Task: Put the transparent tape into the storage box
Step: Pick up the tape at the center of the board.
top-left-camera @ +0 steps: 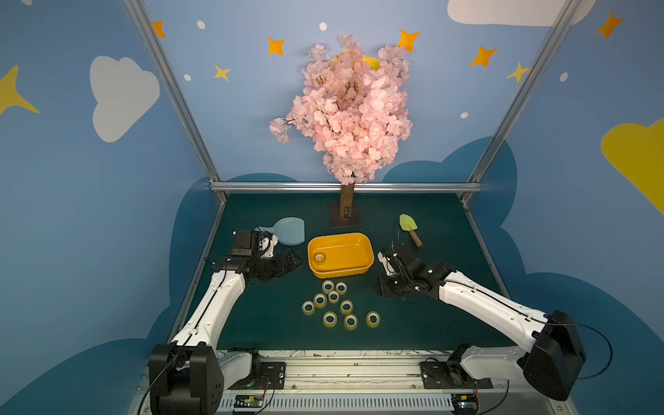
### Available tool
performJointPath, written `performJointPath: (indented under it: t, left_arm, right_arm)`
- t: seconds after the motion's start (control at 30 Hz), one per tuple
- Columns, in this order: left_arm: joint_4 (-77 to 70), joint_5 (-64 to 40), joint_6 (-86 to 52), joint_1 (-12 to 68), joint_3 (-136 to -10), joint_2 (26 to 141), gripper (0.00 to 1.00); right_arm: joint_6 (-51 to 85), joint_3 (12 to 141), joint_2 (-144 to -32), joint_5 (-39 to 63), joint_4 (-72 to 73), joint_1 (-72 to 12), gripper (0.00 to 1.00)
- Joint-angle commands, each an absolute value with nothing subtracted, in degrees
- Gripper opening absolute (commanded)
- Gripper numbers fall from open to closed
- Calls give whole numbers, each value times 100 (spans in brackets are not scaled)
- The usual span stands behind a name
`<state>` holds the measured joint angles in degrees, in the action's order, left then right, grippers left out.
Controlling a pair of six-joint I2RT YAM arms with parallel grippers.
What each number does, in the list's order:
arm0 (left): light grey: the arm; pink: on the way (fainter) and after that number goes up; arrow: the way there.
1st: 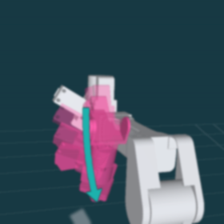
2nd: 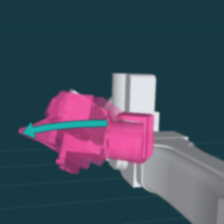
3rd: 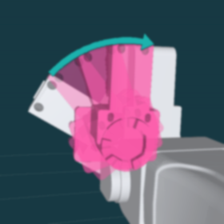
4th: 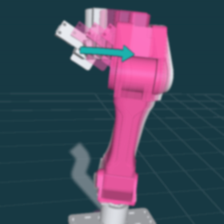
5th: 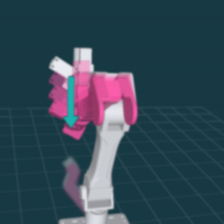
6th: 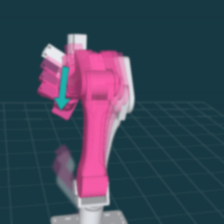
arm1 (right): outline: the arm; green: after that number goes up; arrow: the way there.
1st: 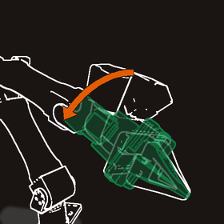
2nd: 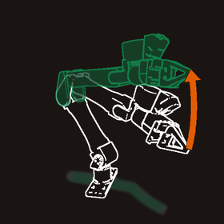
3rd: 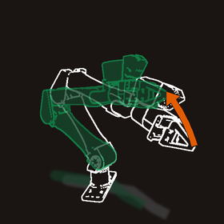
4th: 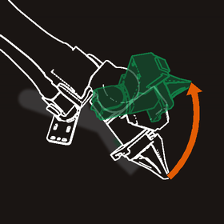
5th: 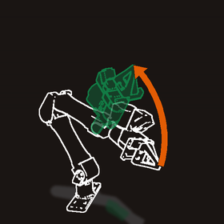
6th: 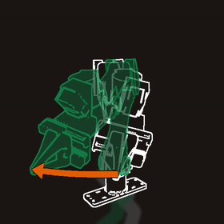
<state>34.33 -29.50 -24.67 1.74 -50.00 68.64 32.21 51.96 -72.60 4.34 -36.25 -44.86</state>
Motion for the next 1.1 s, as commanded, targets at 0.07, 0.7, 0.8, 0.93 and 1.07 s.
performJointPath:
  t: [0.07,0.7,0.8,0.93,1.07]
  left_arm:
    - [3686,-2681,-2321,195,-5106,6986,100]
    - [3701,-2284,-2257,205,-5112,6717,100]
    - [3691,-2293,-2254,204,-5121,6695,100]
    - [3726,-2301,-2249,206,-5125,6736,100]
    - [3718,-2312,-2246,204,-5124,6733,100]
  right_arm:
    - [3204,4477,-6761,622,-3727,-4535,41]
    - [3484,4118,-7554,1119,-3114,-4992,41]
    - [3529,4131,-7709,1050,-2985,-5120,41]
    - [3632,4215,-7940,677,-3128,-5185,41]
    - [3727,4315,-8086,267,-3401,-5216,40]
